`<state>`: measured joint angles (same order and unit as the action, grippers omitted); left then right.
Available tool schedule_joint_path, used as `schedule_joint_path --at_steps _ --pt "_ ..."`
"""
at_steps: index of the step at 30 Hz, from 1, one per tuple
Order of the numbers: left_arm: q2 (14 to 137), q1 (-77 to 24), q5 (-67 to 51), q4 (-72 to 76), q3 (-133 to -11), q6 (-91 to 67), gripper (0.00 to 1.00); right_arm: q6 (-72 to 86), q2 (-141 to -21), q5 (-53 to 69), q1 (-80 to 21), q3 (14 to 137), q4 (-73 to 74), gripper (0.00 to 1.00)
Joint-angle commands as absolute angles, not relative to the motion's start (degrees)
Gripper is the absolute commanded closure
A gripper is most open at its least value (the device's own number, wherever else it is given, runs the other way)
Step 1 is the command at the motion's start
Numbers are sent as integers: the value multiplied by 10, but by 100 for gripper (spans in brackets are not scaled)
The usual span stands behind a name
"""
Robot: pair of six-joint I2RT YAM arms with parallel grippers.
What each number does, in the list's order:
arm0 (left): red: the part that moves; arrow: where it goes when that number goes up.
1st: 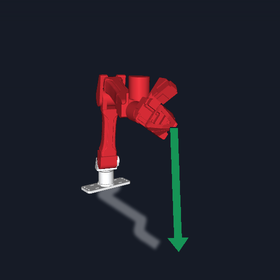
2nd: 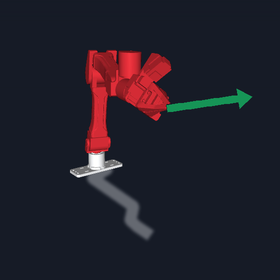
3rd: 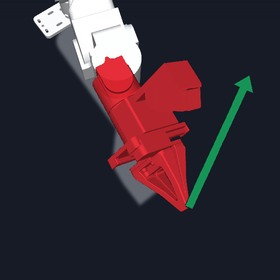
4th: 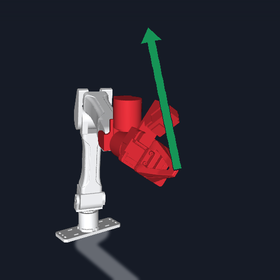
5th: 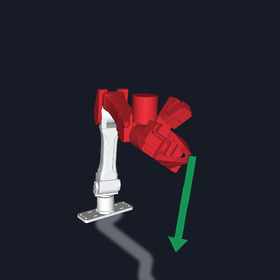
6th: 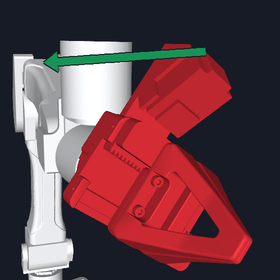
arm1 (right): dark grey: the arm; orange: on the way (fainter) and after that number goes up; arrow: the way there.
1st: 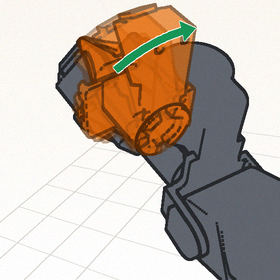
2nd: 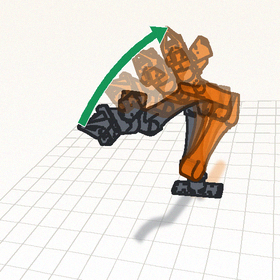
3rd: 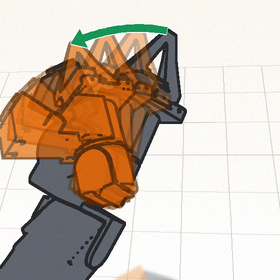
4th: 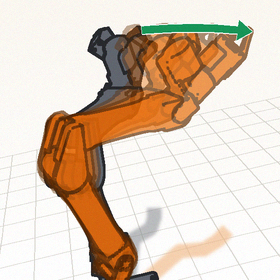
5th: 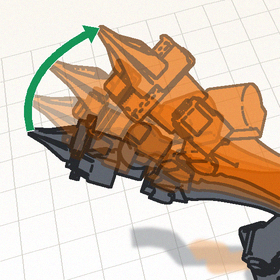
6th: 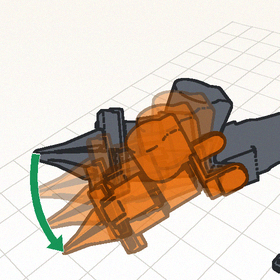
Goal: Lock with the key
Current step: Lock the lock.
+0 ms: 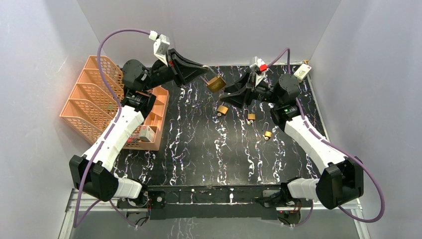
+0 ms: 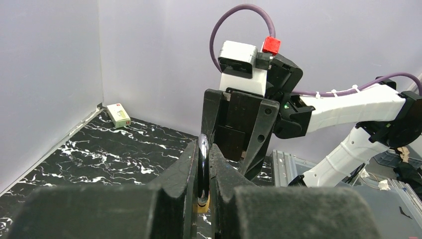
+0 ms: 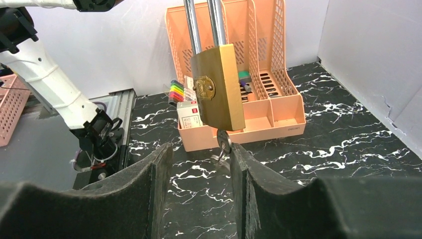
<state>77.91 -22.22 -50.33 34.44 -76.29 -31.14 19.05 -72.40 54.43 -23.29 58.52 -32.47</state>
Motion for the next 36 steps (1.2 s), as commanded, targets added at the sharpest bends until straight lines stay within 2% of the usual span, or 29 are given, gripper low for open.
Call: schedule_joint_path --at_steps 1,7,11,13,15,26,36 --pt "751 -218 -484 415 -778 -319 100 182 -726 558 -237 619 -331 47" --pt "752 -218 -486 423 -776 -327 100 193 -734 566 -239 621 -349 55" --pt "756 -218 -486 439 -769 -341 100 199 -742 569 -239 626 -355 69" --pt "757 -218 -487 444 -768 -344 100 200 -745 570 -240 628 -356 78" --pt "759 -217 -487 445 -770 -345 100 201 -745 562 -240 630 -353 100" --pt "756 -167 -493 453 -810 -355 100 98 -646 502 -237 524 -224 100" --pt "746 -153 -481 508 -830 -405 100 74 -633 492 -236 463 -198 100"
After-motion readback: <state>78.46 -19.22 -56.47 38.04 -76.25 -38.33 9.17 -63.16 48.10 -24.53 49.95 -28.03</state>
